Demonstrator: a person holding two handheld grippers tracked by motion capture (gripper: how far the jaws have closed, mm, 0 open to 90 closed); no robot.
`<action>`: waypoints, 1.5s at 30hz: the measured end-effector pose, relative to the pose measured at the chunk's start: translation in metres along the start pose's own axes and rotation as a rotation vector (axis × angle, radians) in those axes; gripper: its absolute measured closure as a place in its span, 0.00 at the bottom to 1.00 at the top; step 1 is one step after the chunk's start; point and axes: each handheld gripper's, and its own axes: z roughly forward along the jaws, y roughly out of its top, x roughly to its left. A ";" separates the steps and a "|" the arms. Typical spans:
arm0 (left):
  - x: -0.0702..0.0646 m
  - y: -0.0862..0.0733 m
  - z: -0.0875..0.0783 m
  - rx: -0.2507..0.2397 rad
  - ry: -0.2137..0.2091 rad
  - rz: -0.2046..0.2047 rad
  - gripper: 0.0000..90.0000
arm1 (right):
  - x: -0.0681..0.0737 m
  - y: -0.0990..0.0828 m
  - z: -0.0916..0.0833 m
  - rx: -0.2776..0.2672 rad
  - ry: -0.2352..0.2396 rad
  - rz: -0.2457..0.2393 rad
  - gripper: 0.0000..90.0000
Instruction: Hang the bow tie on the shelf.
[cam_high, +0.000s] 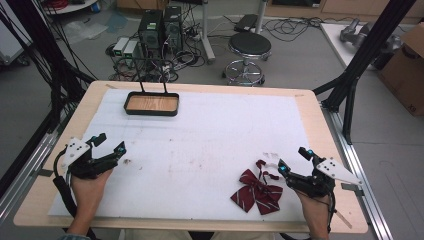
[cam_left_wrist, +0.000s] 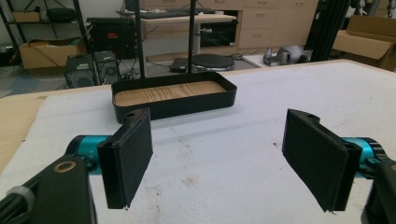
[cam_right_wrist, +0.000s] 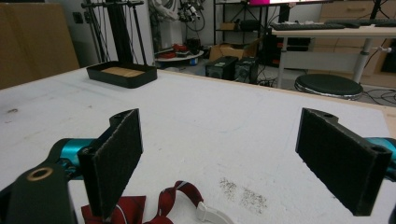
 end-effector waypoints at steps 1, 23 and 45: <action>0.000 0.000 0.000 0.001 -0.002 -0.002 0.27 | 0.000 0.000 0.000 -0.005 0.000 -0.007 0.15; -0.002 0.000 0.004 0.009 -0.009 0.005 0.28 | 0.005 -0.003 0.001 0.013 0.005 -0.015 0.15; -0.003 -0.001 0.004 0.009 -0.004 0.012 0.28 | 0.040 -0.019 -0.010 0.157 0.038 -0.027 0.23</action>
